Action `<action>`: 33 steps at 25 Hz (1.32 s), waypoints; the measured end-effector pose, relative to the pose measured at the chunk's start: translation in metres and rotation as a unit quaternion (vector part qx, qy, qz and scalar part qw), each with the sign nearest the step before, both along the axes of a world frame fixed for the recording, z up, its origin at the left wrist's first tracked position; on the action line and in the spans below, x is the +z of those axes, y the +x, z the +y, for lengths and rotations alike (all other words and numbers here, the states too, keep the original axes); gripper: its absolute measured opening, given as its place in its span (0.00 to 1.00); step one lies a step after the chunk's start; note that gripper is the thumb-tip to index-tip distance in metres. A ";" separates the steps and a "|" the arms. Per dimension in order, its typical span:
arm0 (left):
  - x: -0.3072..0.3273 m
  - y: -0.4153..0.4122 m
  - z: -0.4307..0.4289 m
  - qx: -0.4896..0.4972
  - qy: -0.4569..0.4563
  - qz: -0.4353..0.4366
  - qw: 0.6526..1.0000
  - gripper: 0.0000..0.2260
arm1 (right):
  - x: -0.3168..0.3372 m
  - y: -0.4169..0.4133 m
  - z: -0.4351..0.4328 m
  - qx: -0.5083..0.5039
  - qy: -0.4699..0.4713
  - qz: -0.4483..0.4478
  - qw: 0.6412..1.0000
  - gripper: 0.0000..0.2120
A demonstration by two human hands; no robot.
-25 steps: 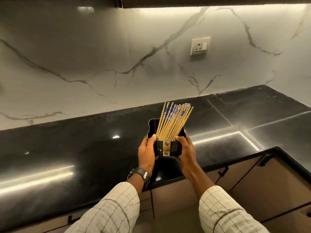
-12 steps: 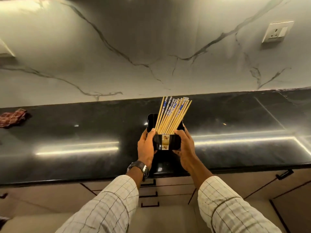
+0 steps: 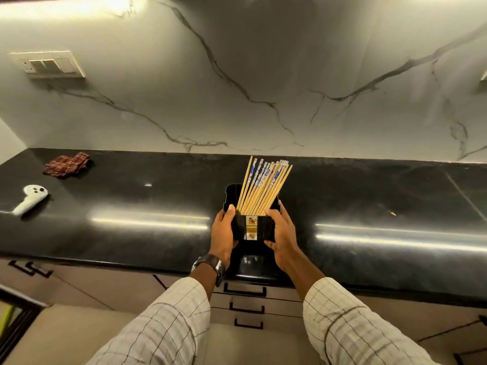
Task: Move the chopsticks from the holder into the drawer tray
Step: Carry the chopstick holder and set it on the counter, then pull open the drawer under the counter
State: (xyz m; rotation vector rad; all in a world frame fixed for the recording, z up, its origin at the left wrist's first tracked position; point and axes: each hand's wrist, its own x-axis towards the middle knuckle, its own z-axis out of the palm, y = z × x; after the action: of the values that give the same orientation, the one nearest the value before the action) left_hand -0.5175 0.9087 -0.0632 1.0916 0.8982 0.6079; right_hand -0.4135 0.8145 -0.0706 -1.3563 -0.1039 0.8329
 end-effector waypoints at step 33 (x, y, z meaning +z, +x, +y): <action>-0.153 -0.122 -0.033 -0.386 0.353 0.247 0.816 0.18 | -0.106 -0.123 -0.024 -0.326 -0.099 0.029 0.940 0.14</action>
State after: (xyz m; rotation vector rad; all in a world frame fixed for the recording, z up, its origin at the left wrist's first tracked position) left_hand -0.6394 0.8762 -0.2159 2.2098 0.5545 -0.0803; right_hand -0.5365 0.7908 -0.1761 -1.4267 0.4678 0.3220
